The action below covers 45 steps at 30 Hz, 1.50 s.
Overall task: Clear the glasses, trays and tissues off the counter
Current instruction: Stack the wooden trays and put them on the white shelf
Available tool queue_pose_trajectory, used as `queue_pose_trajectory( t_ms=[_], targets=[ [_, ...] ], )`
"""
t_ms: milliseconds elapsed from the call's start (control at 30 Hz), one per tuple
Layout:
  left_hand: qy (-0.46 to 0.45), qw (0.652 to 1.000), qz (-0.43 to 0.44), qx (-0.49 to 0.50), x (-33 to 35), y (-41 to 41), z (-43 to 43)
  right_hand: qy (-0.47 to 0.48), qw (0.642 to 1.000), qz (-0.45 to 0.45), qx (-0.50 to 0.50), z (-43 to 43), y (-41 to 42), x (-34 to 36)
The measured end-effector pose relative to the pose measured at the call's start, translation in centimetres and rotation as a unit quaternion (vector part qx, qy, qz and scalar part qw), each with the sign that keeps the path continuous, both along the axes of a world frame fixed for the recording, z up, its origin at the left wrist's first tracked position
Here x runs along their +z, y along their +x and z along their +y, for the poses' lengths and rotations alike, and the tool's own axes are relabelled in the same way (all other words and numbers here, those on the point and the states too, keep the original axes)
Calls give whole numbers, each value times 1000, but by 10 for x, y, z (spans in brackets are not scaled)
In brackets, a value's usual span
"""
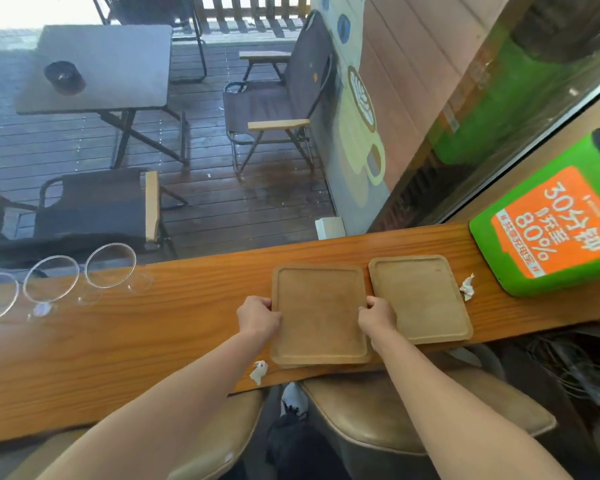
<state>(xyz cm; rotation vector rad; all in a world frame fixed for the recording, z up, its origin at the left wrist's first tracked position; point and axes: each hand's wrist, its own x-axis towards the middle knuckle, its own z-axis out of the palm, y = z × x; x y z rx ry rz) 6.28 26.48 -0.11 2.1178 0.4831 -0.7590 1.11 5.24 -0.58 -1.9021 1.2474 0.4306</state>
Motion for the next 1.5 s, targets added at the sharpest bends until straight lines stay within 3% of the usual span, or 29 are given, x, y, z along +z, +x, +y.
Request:
queue_pose_trajectory(
  t_ms=[567,767,967,1167,1500],
  targets=[
    [90,995,-16,-49,-5,-14,-5,-53,996,22,63,3,16,-17],
    [51,999,19,5,-8,-10,-1,-33,996,47,72,8,19,-16],
    [16,995,85,58,-10,-7,-12,28,998,52,-30,18,23,-13],
    [-4,991,84,101,-3,6,-5,54,997,26,-41,21,26,-1],
    [-97,995,23,0,66,33,-69,-5,994,-24,-108,-48,24,75]
  ],
)
